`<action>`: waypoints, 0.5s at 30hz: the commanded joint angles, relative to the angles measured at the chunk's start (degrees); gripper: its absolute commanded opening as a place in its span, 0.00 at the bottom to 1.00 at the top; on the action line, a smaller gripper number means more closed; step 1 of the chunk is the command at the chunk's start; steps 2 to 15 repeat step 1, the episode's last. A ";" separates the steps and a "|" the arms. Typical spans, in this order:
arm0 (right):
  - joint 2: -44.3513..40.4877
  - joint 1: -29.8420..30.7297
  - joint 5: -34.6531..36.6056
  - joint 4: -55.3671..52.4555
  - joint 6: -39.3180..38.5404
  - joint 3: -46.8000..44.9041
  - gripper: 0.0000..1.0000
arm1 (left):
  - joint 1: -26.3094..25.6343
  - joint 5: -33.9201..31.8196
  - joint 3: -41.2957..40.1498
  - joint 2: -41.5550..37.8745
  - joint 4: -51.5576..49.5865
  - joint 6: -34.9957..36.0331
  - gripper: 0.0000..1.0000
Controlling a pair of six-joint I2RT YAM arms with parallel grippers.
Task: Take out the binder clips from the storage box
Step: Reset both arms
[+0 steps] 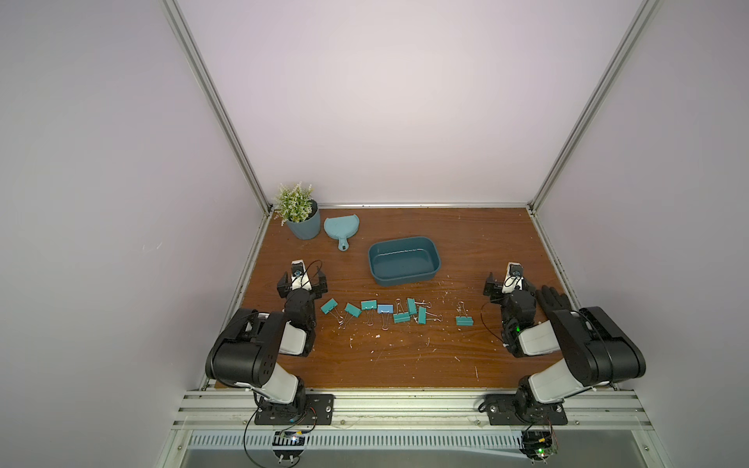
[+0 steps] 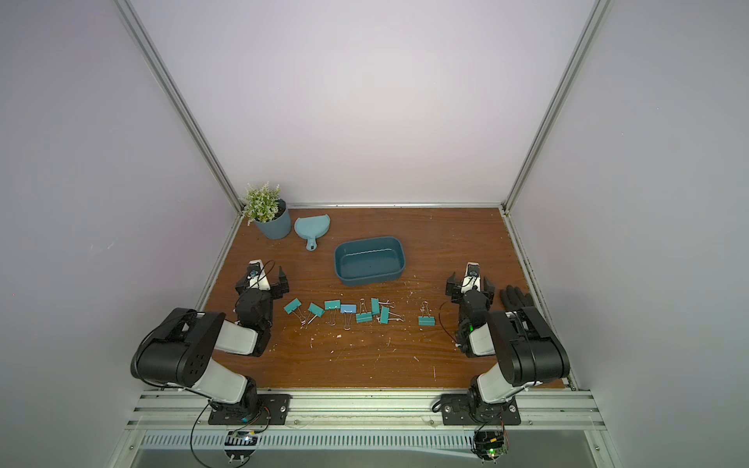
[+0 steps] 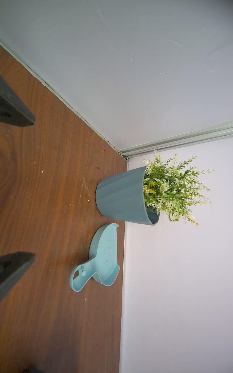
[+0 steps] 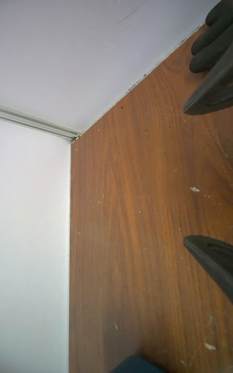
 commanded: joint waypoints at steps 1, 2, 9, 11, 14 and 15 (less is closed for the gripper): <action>-1.29 -0.08 -1.15 2.99 -0.27 1.08 0.99 | 0.73 0.50 -0.28 0.45 1.78 0.55 1.00; -1.29 -0.08 -1.15 2.99 -0.27 1.08 0.99 | 0.73 0.50 -0.28 0.45 1.78 0.55 1.00; -1.29 -0.08 -1.15 2.99 -0.27 1.08 0.99 | 0.73 0.50 -0.28 0.45 1.78 0.55 1.00; -1.29 -0.08 -1.15 2.99 -0.27 1.08 0.99 | 0.73 0.50 -0.28 0.45 1.78 0.55 1.00; -1.29 -0.08 -1.15 2.99 -0.27 1.08 0.99 | 0.73 0.50 -0.28 0.45 1.78 0.55 1.00; -1.29 -0.08 -1.15 2.99 -0.27 1.08 0.99 | 0.73 0.50 -0.28 0.45 1.78 0.55 1.00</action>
